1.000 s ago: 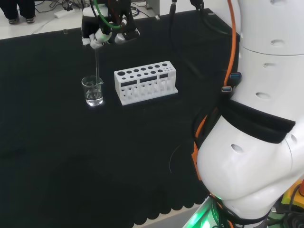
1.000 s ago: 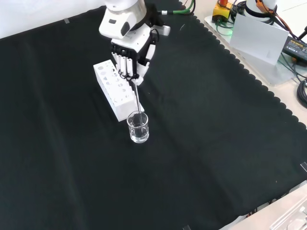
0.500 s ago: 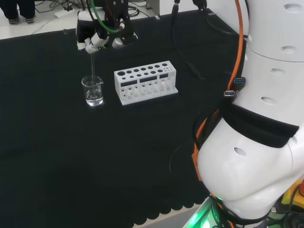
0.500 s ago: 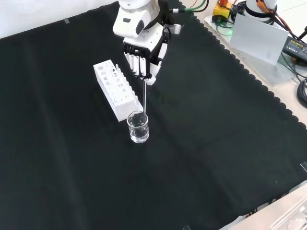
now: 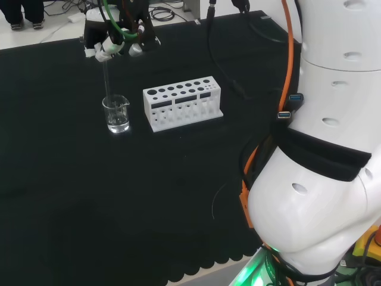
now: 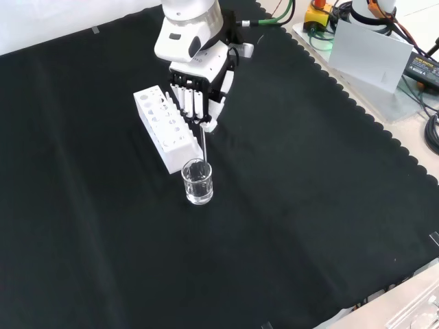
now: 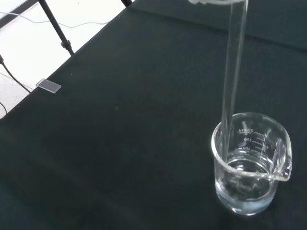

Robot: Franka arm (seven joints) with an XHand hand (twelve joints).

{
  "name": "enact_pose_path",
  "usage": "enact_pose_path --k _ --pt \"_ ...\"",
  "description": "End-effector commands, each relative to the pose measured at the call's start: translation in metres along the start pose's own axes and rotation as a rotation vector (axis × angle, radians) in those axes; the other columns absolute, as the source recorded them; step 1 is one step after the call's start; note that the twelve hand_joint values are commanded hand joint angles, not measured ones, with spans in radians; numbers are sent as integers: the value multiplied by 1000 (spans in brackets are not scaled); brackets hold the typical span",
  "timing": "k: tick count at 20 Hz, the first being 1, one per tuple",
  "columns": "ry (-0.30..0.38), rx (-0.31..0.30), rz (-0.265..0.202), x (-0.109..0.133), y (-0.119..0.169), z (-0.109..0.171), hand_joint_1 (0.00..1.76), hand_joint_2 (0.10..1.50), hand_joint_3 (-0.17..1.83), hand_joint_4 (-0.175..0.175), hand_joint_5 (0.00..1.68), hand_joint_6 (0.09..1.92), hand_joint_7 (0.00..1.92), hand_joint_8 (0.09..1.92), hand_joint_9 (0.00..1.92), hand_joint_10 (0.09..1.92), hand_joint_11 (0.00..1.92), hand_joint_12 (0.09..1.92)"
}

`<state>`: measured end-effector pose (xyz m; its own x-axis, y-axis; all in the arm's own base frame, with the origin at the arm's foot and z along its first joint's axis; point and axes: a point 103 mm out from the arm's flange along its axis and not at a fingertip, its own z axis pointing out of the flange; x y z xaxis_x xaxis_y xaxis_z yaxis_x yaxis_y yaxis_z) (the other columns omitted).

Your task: Stir in the beaker to the left of the white test tube rack with the glass rod.

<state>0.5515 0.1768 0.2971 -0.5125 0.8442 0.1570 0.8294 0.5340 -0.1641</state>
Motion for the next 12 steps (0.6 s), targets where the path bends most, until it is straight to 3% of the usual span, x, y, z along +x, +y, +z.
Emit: enact_pose_path --k 1,6,12 --pt "23 7 19 -25 8 -9 1400 1074 0 -175 1090 449 950 1074 1103 1162 1513 630" --pt "2 -10 57 -46 -6 -14 1400 1075 0 -175 1088 451 947 1079 1102 1163 1514 631" --pt "-8 -17 77 -43 -18 -17 1400 1076 0 -175 1084 459 944 1084 1101 1164 1515 632"
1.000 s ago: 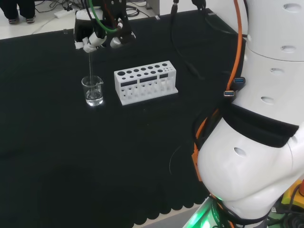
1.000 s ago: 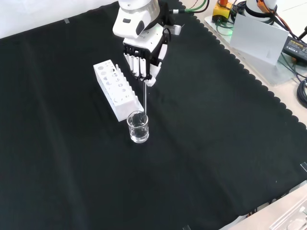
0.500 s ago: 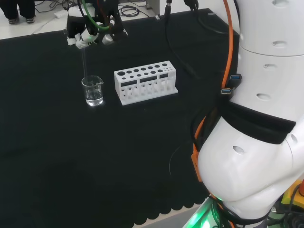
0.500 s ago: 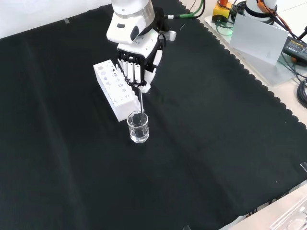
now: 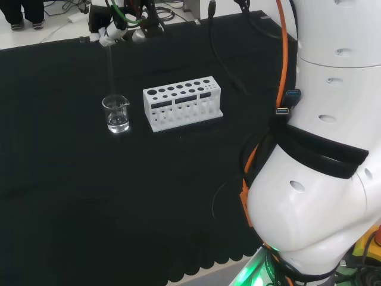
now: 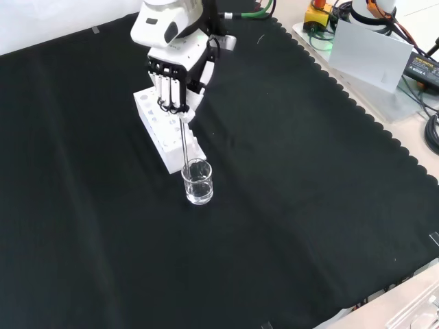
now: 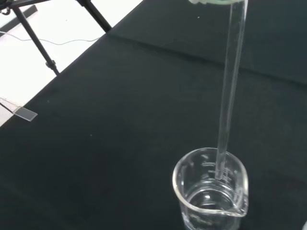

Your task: Stir in the beaker to the left of the white test tube rack with the glass rod.

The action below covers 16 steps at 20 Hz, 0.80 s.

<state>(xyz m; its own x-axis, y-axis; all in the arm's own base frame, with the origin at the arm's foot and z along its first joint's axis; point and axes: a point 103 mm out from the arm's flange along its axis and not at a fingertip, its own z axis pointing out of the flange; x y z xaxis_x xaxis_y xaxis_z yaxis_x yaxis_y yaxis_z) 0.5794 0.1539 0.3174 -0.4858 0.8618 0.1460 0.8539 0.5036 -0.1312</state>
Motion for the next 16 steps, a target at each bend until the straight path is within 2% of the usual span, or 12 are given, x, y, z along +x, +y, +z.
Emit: enact_pose_path --k 1,6,8,13,16 --pt "-1 20 41 -12 -26 9 1400 1076 0 -175 1083 460 944 1085 1101 1164 1515 632" --pt "-5 16 26 -1 -28 10 1399 1076 0 -175 1081 464 942 1087 1101 1164 1514 633" --pt "9 13 25 -3 -30 10 1400 1076 0 -175 1081 466 943 1087 1101 1165 1514 633" --pt "-47 12 30 8 -29 13 1400 1076 0 -175 1079 468 943 1086 1101 1164 1514 632" --pt "-53 15 26 16 -29 15 1399 1076 0 -175 1080 468 943 1086 1101 1165 1513 632"
